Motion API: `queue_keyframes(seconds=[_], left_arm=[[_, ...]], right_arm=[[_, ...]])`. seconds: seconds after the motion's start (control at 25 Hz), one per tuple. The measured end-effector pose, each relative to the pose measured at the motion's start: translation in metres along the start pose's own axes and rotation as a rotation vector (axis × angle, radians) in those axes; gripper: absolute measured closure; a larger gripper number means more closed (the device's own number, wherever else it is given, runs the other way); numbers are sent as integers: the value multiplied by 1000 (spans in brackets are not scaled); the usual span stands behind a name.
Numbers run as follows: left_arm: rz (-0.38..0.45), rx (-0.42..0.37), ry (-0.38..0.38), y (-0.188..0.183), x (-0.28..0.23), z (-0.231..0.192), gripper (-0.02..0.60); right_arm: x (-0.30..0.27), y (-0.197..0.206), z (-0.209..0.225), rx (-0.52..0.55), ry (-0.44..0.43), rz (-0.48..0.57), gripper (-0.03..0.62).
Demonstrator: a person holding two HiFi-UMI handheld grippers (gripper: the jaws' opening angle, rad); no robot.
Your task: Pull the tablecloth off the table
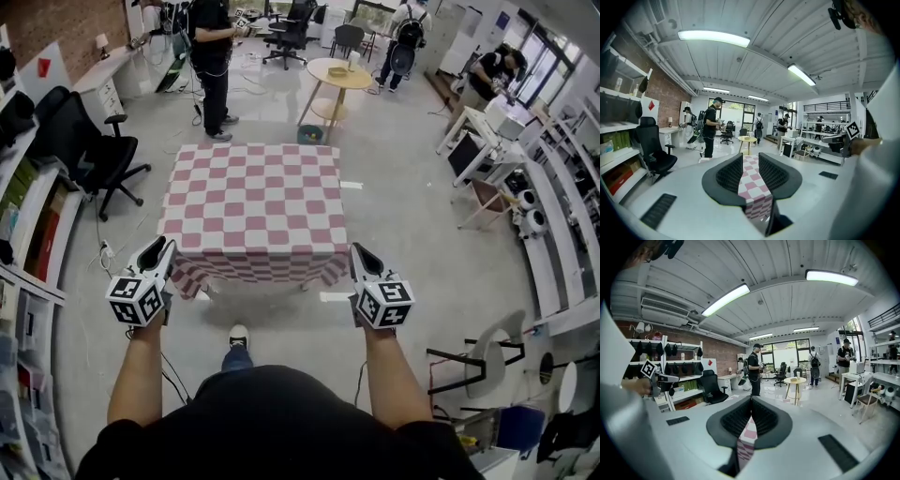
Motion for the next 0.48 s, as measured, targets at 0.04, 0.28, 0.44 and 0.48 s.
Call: queue_keyframes(seconds=[0.04,0.28,0.44,0.48], left_arm=[[-6,2,1,1,-5,-6,456],[-24,15,-3,-4,-43,-50,456],[-25,8,-7,-13,-69,-84,456],[-31,11,-3,-14,-77,-93,456]], right_arm=[[-7,-1,-1,2,0,-4,565],[-60,-13,-2,-6,7,-26,565],[-98,-25,-6,-8,18,-41,563],[-108,-28,-6,-10,22,-45,565]])
Point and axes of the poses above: the fingertips, and each gripper's own axes: x backward along the fingers, z to its right, y out of its underside, the point moved 4 cm from there along x, backward along the fingers, and after that the axes turned 9 degrees about -z, right-handed, at the moved point
